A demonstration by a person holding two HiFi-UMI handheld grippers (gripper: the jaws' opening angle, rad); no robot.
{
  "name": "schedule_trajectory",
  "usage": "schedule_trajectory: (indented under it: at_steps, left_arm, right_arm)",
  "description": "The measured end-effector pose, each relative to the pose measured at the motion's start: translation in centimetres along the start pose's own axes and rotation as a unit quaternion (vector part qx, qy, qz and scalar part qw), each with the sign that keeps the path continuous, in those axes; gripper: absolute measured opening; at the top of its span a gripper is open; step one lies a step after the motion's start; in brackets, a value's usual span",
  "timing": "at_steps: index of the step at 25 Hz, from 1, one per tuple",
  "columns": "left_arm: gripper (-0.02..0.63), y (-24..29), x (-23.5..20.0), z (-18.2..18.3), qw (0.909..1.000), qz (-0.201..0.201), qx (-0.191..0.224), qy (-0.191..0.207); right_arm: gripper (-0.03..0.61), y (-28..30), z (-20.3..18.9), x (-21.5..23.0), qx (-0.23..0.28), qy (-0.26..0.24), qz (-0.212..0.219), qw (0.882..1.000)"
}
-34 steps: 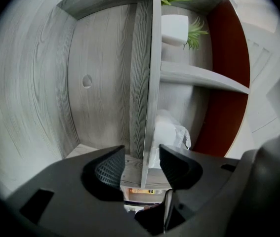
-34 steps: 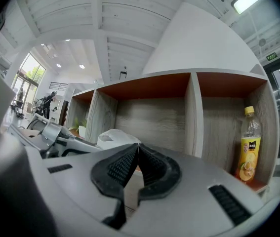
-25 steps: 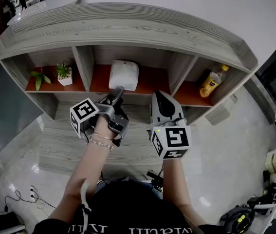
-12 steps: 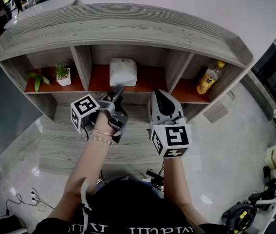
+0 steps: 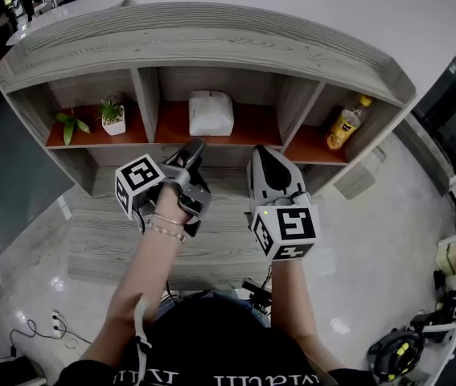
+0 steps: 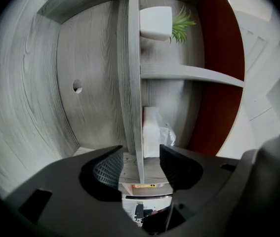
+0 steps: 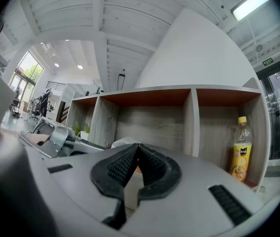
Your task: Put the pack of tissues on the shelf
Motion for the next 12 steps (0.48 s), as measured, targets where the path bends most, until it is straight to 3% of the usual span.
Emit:
schedule_trajectory:
  at_steps: [12]
  left_arm:
    - [0.221, -2.9, 0.2, 0.6, 0.9938, 0.004, 0.0, 0.111]
  right_arm:
    - [0.015, -1.2, 0.5, -2.9, -0.004, 0.007, -0.022, 1.0]
Point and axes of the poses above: the fingertips, and each gripper's own axes: y forward along the fingers, x to its right, z out of its top, the point moved 9 cm from there along -y, backward along the fingers, and after that the axes turned 9 degrees about z, right-handed, at the moved point
